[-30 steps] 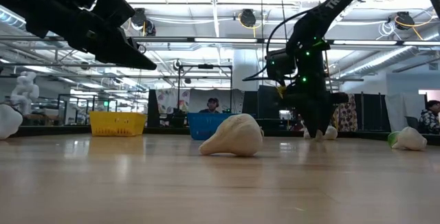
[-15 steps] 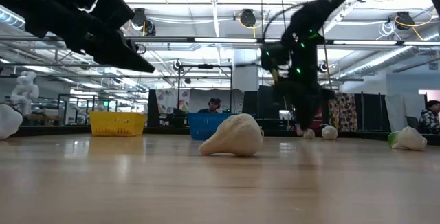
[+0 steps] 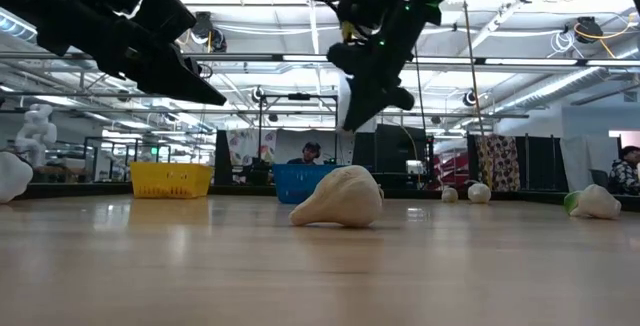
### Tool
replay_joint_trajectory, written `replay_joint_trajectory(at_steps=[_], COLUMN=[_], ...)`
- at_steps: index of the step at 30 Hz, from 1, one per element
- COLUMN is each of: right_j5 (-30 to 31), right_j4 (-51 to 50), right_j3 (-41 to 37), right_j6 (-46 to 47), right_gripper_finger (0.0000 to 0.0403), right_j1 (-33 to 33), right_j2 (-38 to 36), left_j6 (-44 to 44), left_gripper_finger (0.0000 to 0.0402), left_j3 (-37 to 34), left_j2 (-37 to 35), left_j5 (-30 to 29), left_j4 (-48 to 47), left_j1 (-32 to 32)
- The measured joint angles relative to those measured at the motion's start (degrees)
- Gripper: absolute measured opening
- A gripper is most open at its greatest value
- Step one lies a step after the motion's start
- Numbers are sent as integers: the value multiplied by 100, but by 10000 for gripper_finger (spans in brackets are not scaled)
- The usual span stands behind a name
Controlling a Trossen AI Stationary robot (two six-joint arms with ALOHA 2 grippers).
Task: Sort produce into baskets
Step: Put the brown mushroom into the blue bin, then put the orange mushroom into the blue bin
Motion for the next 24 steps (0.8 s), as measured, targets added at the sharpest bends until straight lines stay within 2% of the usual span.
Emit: replay_joint_trajectory(at_steps=[5,10,15,24], right_j5=[566,564,550,537], right_j4=[204,391,489,319], right_j3=[0,0,-8,-9], right_j6=[25,-80,-257,-413], right_gripper_finger=[7,24,65,140], right_j1=[116,117,117,-53], right_j2=[56,302,513,410], left_j6=[-4,-16,-16,4], left_gripper_finger=[86,86,86,86], left_j3=[0,0,0,0], left_j2=[0,0,-1,-2], left_j5=[0,0,0,0], left_j4=[1,21,44,36], left_j1=[0,1,0,2])
